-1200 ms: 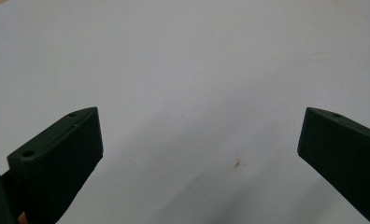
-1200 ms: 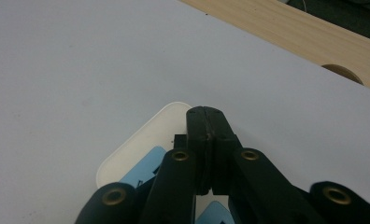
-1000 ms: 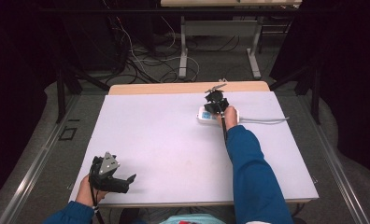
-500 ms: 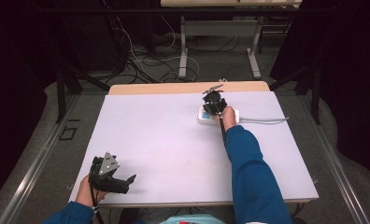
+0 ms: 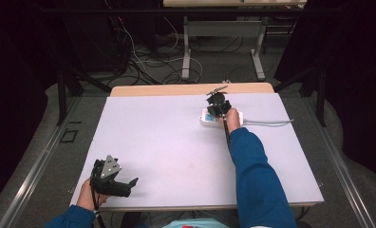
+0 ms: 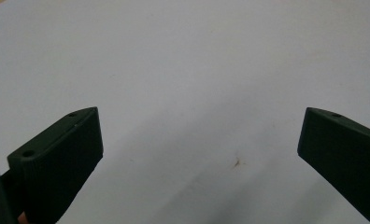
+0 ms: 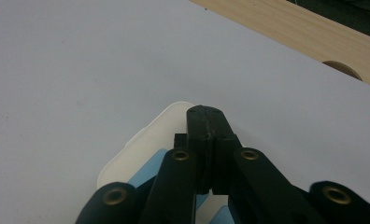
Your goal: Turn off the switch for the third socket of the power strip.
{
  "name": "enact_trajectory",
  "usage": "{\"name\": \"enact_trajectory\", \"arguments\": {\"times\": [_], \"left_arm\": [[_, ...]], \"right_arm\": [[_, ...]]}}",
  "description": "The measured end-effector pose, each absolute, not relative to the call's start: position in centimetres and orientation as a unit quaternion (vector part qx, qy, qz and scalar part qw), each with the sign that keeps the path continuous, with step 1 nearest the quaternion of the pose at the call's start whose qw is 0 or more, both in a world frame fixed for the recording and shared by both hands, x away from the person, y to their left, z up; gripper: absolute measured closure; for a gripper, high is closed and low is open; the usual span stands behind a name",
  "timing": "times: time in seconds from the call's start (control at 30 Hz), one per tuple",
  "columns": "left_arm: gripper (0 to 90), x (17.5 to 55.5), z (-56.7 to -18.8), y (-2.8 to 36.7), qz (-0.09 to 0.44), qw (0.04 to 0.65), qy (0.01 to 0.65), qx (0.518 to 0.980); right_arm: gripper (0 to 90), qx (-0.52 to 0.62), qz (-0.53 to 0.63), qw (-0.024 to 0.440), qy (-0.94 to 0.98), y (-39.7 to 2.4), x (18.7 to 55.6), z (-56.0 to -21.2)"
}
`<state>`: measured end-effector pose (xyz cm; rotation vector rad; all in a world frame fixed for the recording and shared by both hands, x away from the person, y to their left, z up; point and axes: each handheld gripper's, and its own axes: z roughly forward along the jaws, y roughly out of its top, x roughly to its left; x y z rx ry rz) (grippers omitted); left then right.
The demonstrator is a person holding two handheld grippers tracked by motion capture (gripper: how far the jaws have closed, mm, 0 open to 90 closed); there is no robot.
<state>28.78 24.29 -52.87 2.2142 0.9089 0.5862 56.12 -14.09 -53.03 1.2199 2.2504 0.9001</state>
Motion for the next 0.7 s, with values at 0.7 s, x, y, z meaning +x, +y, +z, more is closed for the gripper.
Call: {"name": "enact_trajectory", "arguments": {"times": [0.7], "left_arm": [[0.2, 28.83, -52.90, 24.24, 0.222, 0.333, 0.348, 0.848]], "right_arm": [[90.0, 0.439, 0.318, 0.243, 0.804, -14.50, 55.56, -53.34]]}}
